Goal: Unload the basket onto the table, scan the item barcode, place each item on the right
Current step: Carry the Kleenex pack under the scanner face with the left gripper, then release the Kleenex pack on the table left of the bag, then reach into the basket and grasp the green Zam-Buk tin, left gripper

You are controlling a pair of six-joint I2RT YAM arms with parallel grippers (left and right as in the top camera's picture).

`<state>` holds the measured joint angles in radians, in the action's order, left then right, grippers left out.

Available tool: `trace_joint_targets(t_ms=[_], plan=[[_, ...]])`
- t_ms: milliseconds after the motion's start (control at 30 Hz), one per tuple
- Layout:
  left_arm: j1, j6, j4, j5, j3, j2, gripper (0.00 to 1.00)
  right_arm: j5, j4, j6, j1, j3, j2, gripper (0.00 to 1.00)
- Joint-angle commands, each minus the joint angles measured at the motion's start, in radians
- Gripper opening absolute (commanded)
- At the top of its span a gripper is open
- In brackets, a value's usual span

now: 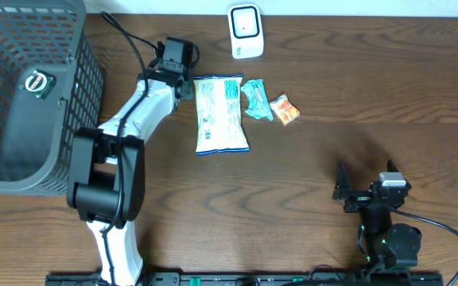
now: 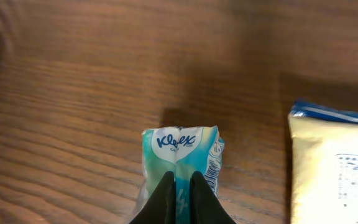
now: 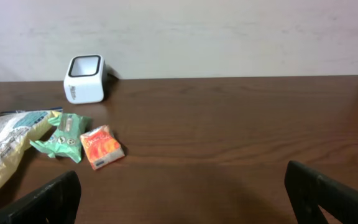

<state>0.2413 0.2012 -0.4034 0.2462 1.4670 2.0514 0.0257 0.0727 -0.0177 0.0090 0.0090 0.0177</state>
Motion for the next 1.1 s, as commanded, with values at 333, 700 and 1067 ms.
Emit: trace_joint_targets(t_ms=[333, 700, 1067], plan=[[0.011, -0.043, 0.053, -0.108, 0.009, 0.006, 0.26, -0.005, 0.002, -0.011, -0.006, -0.003, -0.004, 0.99], [-0.042, -0.052, 0.164, -0.103, 0.01, -0.343, 0.83, -0.005, 0.002, -0.011, -0.006, -0.003, -0.004, 0.99], [-0.463, -0.024, 0.345, -0.104, 0.01, -0.6, 0.98, -0.005, 0.002, -0.011, -0.006, -0.003, -0.004, 0.99]])
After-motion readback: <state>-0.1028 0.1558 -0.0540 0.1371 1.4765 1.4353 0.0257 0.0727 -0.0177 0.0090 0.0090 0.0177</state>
